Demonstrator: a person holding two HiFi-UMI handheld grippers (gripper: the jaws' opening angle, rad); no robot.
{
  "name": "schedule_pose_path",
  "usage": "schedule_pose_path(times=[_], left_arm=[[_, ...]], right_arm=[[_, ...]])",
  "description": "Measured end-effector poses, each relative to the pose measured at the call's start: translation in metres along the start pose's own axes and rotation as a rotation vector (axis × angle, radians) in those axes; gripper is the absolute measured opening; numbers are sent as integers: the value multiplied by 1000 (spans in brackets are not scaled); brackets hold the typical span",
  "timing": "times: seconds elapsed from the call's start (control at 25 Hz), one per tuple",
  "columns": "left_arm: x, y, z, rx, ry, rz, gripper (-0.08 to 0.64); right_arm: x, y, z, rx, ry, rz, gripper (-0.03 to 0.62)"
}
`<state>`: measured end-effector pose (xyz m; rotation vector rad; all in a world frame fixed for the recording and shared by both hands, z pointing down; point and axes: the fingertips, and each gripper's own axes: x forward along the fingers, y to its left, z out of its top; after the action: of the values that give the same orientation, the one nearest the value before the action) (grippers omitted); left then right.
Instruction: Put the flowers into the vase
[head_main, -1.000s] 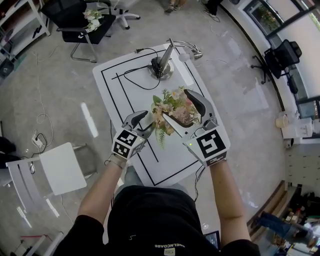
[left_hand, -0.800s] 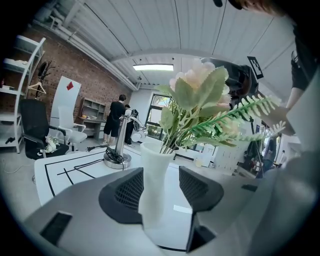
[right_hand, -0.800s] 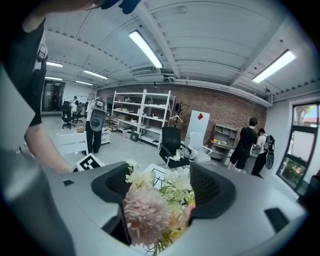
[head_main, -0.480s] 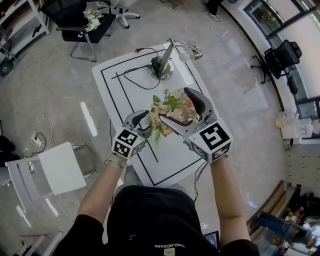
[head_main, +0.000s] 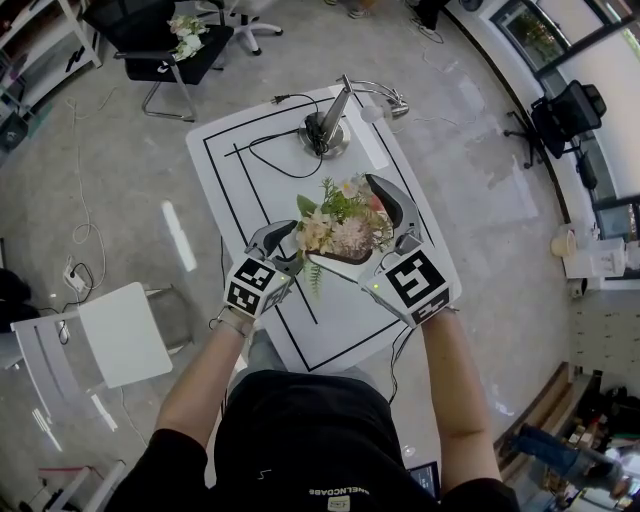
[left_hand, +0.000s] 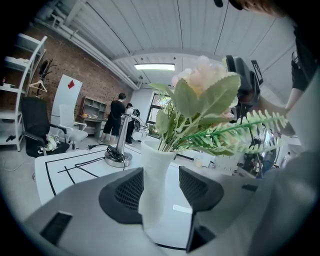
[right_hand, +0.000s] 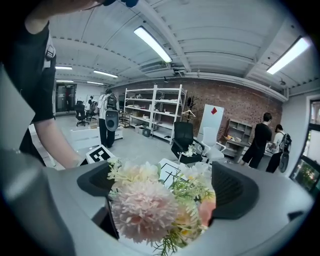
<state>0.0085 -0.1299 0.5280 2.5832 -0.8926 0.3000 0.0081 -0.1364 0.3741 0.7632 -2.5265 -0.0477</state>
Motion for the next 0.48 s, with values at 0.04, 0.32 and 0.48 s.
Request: schedule_pose_path(times=[0.04, 0.32, 0.48], left_arm=[[0, 0, 0, 0, 0, 1, 202], [-1, 2, -2, -3, 7, 4, 202], [-2, 1, -2, 0, 6, 4, 202]], right_arm=[[0, 2, 0, -13, 2, 5, 582], [0, 10, 2, -80, 14, 37, 591], [-3, 10, 7, -85, 1, 34, 592]])
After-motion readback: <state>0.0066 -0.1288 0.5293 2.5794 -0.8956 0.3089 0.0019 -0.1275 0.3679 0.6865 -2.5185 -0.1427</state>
